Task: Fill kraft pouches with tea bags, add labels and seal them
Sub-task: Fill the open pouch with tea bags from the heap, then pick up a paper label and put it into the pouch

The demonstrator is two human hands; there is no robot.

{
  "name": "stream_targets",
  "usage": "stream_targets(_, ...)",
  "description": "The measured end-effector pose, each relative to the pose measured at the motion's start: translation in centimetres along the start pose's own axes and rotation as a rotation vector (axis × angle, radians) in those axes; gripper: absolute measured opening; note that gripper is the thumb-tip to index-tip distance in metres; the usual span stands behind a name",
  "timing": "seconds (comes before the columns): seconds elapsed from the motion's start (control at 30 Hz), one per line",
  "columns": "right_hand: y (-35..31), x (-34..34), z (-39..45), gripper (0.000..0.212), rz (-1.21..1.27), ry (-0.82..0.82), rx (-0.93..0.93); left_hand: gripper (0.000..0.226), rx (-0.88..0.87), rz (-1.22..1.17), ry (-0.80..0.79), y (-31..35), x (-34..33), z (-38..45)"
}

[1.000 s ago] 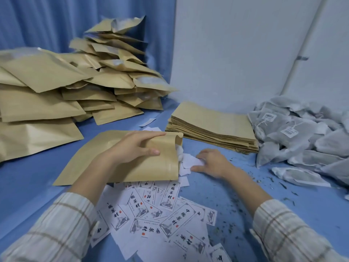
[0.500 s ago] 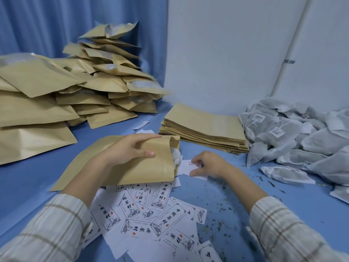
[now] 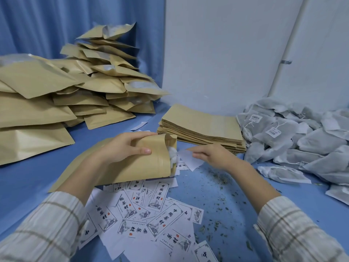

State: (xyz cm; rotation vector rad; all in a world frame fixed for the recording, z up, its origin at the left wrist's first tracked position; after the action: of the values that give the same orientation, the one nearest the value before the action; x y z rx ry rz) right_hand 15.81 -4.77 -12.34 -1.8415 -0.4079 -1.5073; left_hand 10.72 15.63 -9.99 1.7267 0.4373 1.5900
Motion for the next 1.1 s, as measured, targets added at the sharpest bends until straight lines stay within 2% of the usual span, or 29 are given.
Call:
stream_targets(0.07, 0.4, -0.2, 0.0, 0.036, -0.026, -0.033, -0.067, 0.051, 0.001, -0.011, 0.0, -0.1, 0.1, -0.1)
stream_targets(0.17, 1.2, 0.2, -0.3, 0.025, 0.01, -0.021, -0.135, 0.053, -0.002, -0.041, -0.002, 0.1, 0.3, -0.3)
stream_targets(0.33, 1.0, 0.9, -0.7, 0.02, -0.017, -0.061, -0.043, 0.051, 0.01, -0.055, 0.006, 0.0, 0.7, -0.2)
stream_targets(0.37, 0.6, 1.6, -0.9, 0.02, 0.015, -0.006, 0.004, 0.05, 0.01, -0.053, 0.004, -0.1, 0.7, -0.1)
stream_targets(0.47, -1.7, 4.6, -1.9, 0.016, 0.075, 0.298, 0.161, 0.047, -0.001, -0.047, 0.001, 0.1, 0.6, -0.2)
stream_targets(0.57, -5.5, 5.5, -2.6, 0.014, -0.01, 0.473, 0.336, 0.045, -0.02, -0.084, 0.003, 0.8, 0.8, -0.5)
stream_targets(0.67, -8.8, 4.8, -2.7, 0.015, -0.06, 0.563, 0.464, 0.042, -0.075, -0.119, -0.002, 2.1, 1.3, -0.8)
stream_targets(0.77, -10.3, 4.9, -1.8, 0.013, -0.082, 0.607, 0.445, 0.036, -0.155, -0.172, 0.001, 3.9, 2.0, -1.0)
stream_targets(0.87, -12.8, 5.3, -0.9, 0.006, -0.199, 0.605, 0.432, 0.025, -0.306, -0.298, 0.045, 7.1, 2.6, -1.1)
stream_targets(0.93, -14.3, 6.1, -0.8, 0.008, -0.257, 0.644, 0.425, 0.024, -0.362, -0.266, 0.029, 9.5, 2.1, -0.8)
stream_targets(1.0, -14.0, 6.8, 0.0, 0.016, -0.231, 0.619, 0.306, 0.033, -0.367, -0.174, 0.018, 10.9, 1.5, -0.5)
stream_targets(1.1, -13.1, 6.5, 0.9, 0.023, -0.108, 0.527, 0.249, 0.072, -0.321, -0.104, 0.121, 10.9, 2.6, -0.8)
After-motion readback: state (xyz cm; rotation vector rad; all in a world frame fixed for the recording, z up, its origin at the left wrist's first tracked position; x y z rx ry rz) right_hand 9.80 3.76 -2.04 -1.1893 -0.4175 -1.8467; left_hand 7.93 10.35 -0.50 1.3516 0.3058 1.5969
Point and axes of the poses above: each hand's wrist, its own z-axis towards the middle knuckle, its own x-axis out of the back of the hand, y = z × x, the point moved 10 cm from there along z, towards the middle knuckle, and after that the axes turned 10 degrees about -y, right-handed, at the moved point
